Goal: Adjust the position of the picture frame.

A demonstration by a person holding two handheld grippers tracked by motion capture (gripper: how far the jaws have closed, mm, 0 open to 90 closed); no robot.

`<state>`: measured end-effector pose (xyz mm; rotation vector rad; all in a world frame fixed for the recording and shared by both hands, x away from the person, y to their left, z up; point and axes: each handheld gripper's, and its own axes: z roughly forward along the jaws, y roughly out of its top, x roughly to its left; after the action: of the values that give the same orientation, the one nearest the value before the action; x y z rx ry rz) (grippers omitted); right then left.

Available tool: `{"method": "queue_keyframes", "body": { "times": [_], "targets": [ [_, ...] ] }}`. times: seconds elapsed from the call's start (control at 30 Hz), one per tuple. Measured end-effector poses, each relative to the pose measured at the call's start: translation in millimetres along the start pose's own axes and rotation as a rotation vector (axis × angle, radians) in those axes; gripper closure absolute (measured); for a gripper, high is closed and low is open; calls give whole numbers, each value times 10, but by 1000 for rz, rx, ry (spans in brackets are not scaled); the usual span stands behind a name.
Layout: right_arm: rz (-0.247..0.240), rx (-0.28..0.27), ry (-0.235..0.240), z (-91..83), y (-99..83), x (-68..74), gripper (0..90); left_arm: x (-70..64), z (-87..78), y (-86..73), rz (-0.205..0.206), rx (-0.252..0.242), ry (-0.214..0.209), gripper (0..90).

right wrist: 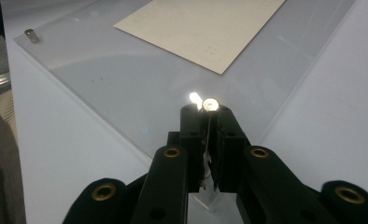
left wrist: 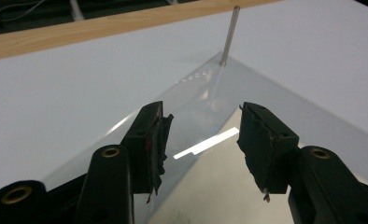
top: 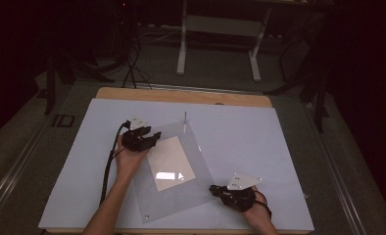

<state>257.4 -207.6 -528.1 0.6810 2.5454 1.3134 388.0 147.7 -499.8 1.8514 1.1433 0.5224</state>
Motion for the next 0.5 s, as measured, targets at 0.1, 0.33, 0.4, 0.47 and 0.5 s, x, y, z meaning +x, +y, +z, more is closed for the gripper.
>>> {"method": "queue_keyframes", "body": {
  "times": [0.1, 0.33, 0.4, 0.47, 0.5],
  "targets": [
    [9, -5, 1, 1, -8, 0, 845, -15, 157, 79, 30, 19, -18, 511],
    [16, -11, 0, 1, -14, 2, 844, -84, 560, 254, 50, 66, -45, 535],
    [17, -13, 0, 2, -17, 2, 844, -108, 655, 317, 54, 65, -51, 542],
    [18, -15, 0, 2, -19, 1, 843, -112, 697, 351, 54, 63, -57, 542],
    [20, -15, 1, 2, -20, -1, 843, -121, 740, 382, 44, 59, -63, 546]
  ]
}}
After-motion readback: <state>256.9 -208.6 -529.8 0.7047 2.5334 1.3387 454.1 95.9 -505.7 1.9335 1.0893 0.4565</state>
